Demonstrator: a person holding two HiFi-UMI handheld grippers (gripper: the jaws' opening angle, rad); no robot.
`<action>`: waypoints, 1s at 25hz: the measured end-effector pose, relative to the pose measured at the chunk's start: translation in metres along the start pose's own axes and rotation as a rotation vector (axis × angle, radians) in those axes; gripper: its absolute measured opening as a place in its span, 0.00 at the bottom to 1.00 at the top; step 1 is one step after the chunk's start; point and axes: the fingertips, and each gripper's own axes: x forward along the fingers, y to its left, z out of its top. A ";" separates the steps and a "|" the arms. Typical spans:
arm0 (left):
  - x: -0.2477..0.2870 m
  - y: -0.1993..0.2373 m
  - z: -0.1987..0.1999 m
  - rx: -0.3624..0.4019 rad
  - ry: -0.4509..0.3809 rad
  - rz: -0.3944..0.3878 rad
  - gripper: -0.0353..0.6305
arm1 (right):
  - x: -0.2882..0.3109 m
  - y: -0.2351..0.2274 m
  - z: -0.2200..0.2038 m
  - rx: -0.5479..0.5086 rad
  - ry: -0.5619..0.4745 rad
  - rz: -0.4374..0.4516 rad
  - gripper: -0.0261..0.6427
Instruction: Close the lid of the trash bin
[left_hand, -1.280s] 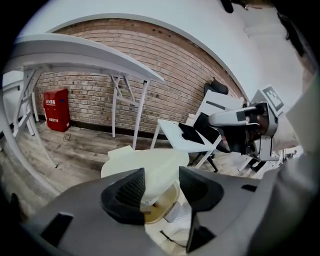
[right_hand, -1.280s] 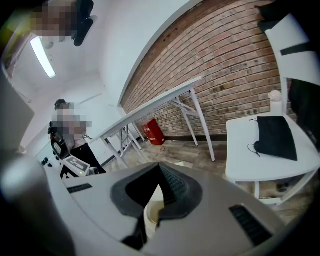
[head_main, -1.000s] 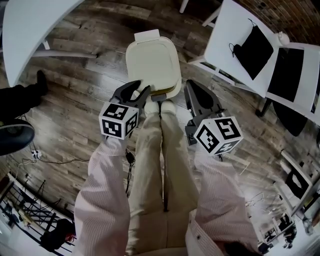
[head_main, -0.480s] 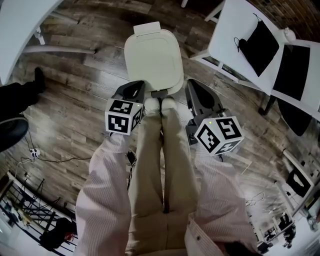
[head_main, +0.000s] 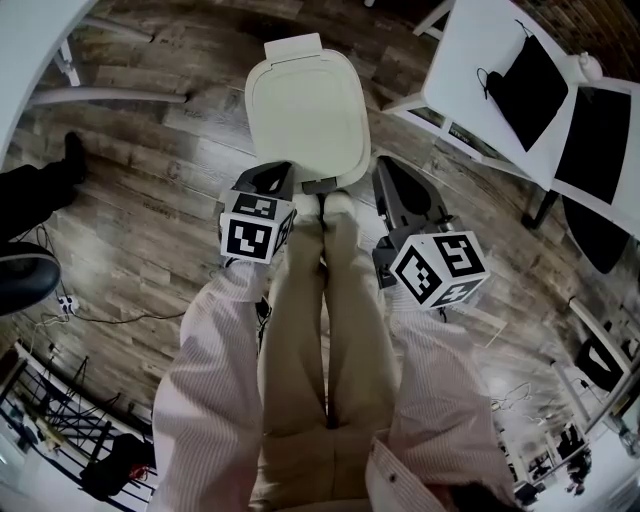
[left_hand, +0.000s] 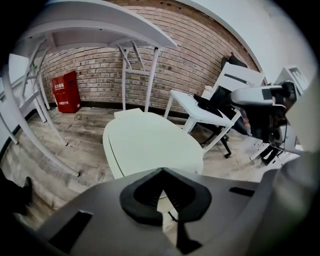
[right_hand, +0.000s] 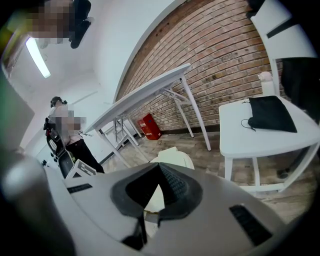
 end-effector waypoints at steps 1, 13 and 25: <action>0.002 0.000 -0.002 0.004 0.011 0.001 0.04 | 0.001 -0.001 -0.001 0.001 0.000 -0.001 0.04; 0.015 0.001 -0.011 0.064 0.101 0.016 0.04 | 0.006 -0.011 -0.004 0.021 -0.004 -0.021 0.04; 0.021 0.003 -0.012 0.120 0.174 0.027 0.04 | 0.004 -0.015 -0.004 0.033 -0.012 -0.037 0.04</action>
